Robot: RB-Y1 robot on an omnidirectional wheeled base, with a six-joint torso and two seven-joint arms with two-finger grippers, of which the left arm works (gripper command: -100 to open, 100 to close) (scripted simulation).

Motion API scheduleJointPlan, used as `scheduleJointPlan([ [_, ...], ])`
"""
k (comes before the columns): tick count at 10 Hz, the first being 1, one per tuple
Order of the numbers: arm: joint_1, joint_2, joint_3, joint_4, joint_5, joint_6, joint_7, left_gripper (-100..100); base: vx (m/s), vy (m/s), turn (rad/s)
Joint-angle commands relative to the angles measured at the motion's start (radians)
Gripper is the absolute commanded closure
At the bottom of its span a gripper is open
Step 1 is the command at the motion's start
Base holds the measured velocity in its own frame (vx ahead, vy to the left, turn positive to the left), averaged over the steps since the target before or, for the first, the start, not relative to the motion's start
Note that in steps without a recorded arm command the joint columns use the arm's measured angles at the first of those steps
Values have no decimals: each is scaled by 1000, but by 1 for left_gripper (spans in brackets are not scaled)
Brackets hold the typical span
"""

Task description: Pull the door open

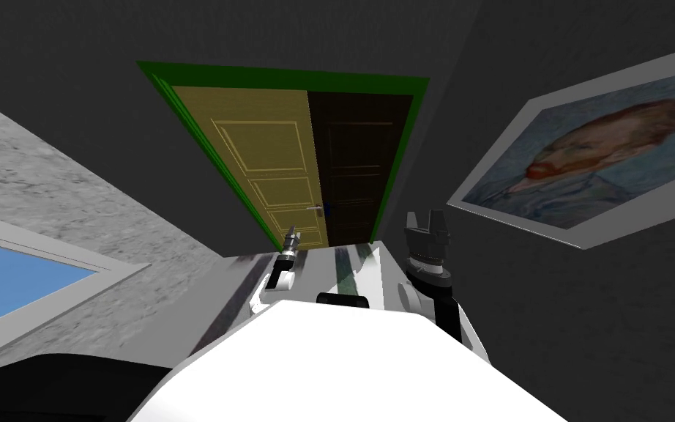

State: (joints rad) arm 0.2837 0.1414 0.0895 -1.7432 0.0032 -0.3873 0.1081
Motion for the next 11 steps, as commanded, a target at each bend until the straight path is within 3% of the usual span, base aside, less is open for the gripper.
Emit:
scheduleJointPlan([
  [1,-16,12,11,35,8,9,8,-100,139,-3,-45],
  [11,-119,60,74,273,49,53,37,-100,156,-9,-44],
])
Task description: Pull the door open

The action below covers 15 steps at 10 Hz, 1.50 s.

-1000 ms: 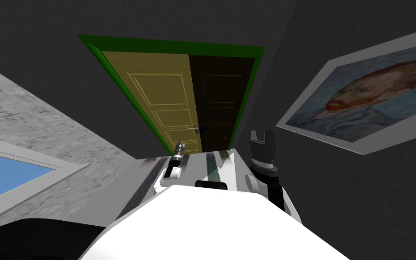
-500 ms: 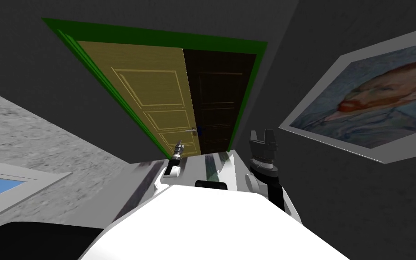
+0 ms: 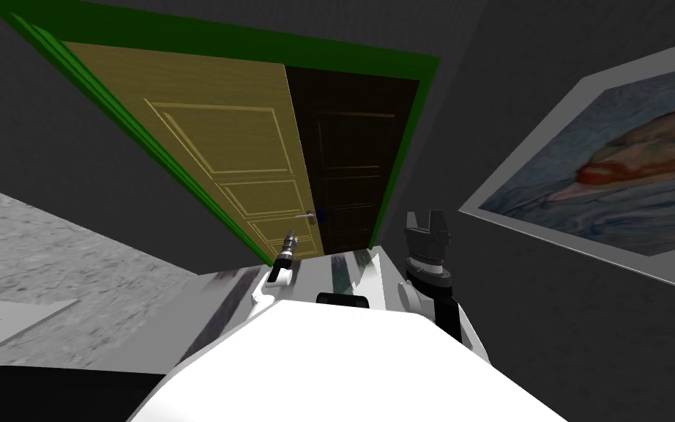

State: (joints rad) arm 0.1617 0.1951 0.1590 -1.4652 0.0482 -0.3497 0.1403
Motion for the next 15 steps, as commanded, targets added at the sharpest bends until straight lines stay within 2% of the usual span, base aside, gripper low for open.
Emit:
scheduleJointPlan([
  [1,-8,11,11,20,9,20,8,-100,199,20,-43],
  [5,-48,28,35,113,25,37,20,-100,213,1,-43],
  [8,-66,35,46,154,32,45,25,-100,146,13,-26],
  [9,-64,31,44,143,30,46,22,-100,64,6,-6],
  [10,-53,62,75,173,42,37,35,-100,119,6,-59],
  [12,-42,95,107,205,56,24,49,-100,164,37,-69],
  [15,-39,124,130,238,69,8,66,-100,185,72,-83],
])
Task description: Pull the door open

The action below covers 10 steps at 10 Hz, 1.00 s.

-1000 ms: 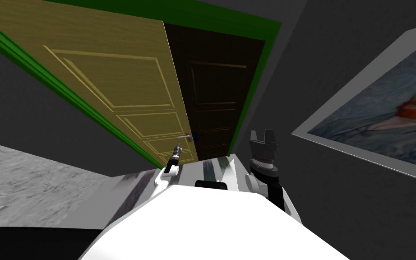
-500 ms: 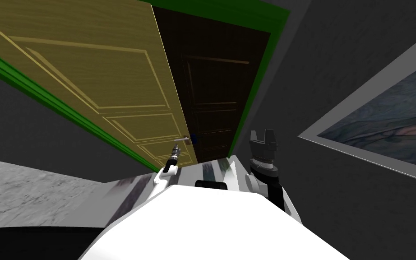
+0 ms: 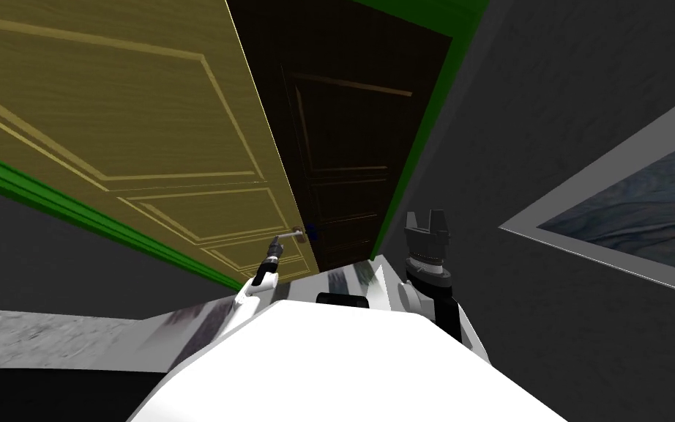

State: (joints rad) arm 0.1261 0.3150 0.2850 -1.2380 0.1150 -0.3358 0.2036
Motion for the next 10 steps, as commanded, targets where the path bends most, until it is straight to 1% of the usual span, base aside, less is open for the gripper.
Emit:
scheduleJointPlan([
  [1,-8,7,2,16,4,-10,7,-100,184,55,-126],
  [2,-20,4,-9,17,4,-15,11,-100,225,5,-227],
  [3,-15,6,-3,12,4,-7,8,-100,106,1,-49],
  [4,-15,6,-3,12,4,-7,8,100,-17,2,45],
  [9,-15,6,-3,12,4,-7,8,100,-19,-1,-3],
  [10,3,21,-5,12,7,-11,20,100,-125,9,-75],
])
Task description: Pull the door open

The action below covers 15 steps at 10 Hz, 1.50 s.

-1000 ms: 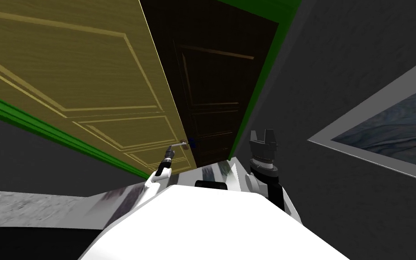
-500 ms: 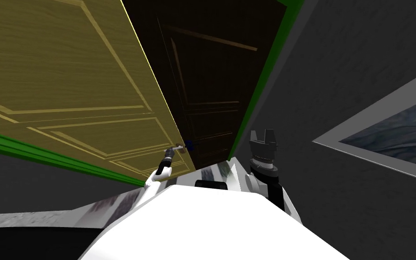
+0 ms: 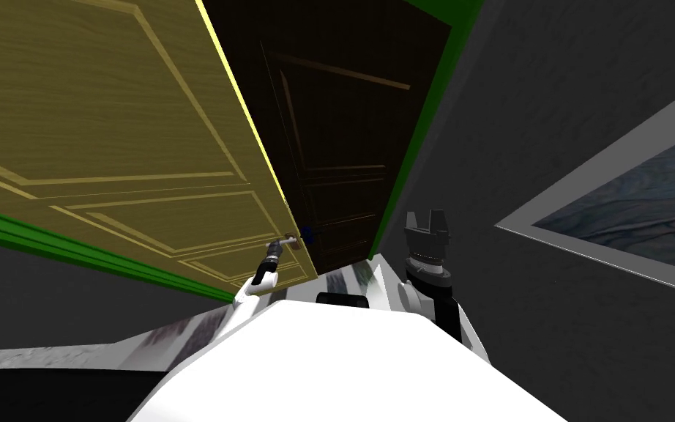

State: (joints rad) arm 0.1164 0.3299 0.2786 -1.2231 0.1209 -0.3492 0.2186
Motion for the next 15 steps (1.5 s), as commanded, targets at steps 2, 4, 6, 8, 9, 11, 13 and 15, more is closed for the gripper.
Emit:
scheduleJointPlan([
  [2,25,19,-8,-8,3,-4,18,100,-210,26,-99],
  [4,40,36,-32,-18,5,-15,38,100,-192,21,-141],
  [6,53,52,-60,-29,6,-28,59,100,-216,31,-148],
  [8,63,64,-88,-40,6,-39,77,100,-191,40,-162],
  [9,69,71,-104,-47,6,-45,88,100,-199,53,-147],
  [11,72,78,-95,-51,8,-35,89,100,-147,38,-73],
  [13,100,99,-118,-61,8,-60,112,100,-181,32,-150],
  [15,126,120,-138,-72,9,-85,134,100,-230,71,-157],
])
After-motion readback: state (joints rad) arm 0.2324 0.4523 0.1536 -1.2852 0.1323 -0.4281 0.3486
